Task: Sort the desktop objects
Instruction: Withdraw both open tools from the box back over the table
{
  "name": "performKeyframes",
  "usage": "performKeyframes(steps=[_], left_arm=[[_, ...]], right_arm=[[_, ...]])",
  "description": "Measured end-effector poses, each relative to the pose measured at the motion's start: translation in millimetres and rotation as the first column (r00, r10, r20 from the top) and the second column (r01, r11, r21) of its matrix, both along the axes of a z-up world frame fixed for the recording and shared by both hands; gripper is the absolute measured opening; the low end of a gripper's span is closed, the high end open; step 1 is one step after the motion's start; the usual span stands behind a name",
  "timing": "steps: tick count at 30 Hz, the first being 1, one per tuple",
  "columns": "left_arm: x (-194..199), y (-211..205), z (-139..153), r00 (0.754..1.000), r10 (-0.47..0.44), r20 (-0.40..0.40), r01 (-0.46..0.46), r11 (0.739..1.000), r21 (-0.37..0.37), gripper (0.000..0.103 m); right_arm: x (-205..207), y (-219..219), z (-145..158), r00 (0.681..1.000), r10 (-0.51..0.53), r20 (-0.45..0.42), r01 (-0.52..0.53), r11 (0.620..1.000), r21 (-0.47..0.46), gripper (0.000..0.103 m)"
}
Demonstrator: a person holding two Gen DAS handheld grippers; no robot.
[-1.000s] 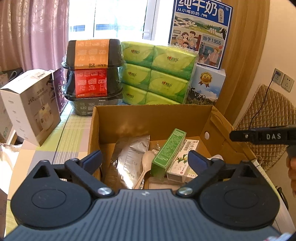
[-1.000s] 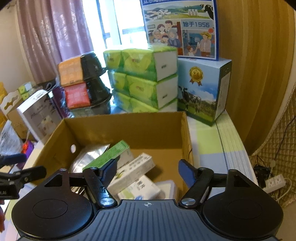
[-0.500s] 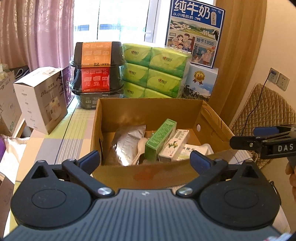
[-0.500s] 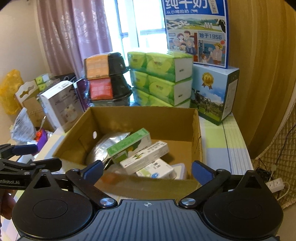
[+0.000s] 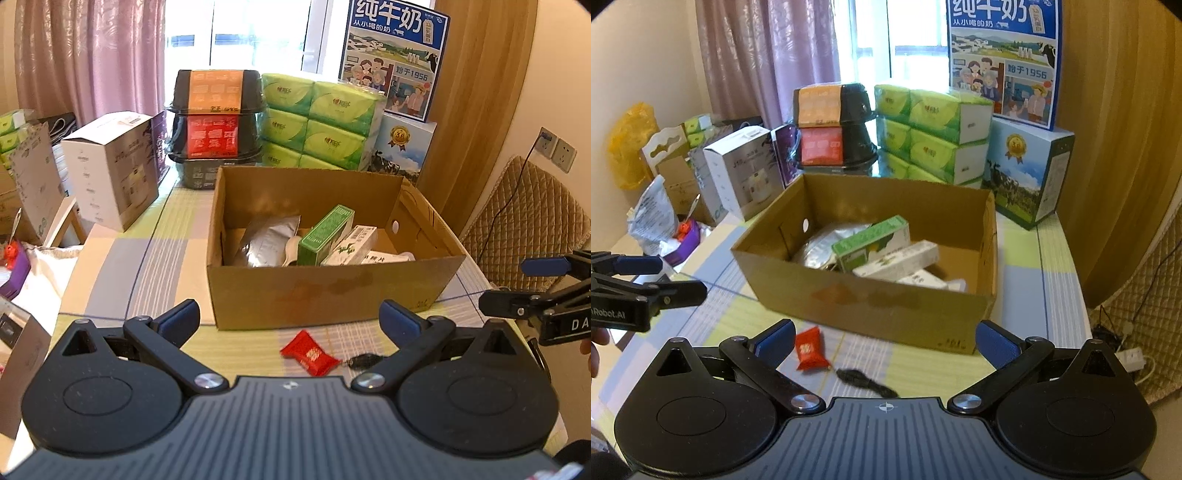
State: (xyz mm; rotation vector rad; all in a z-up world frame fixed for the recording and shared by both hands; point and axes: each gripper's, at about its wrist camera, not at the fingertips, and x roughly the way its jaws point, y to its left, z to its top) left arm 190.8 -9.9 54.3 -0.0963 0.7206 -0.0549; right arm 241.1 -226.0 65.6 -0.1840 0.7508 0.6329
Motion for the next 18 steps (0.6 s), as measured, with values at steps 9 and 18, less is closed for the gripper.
performKeyframes(steps=[9, 18], left_arm=[[-35, 3, 1, 0.999, 0.028, -0.017, -0.027, 1.0, 0.007, 0.101], [-55, 3, -6, 0.998, 0.047, -0.038, -0.047, 0.999, 0.001, 0.101]], right_arm=[[-31, -15, -6, 1.0, 0.01, -0.021, -0.01, 1.0, -0.008, 0.101], [-50, -26, -18, 0.999, 0.011, -0.052, -0.011, 1.0, -0.009, 0.101]])
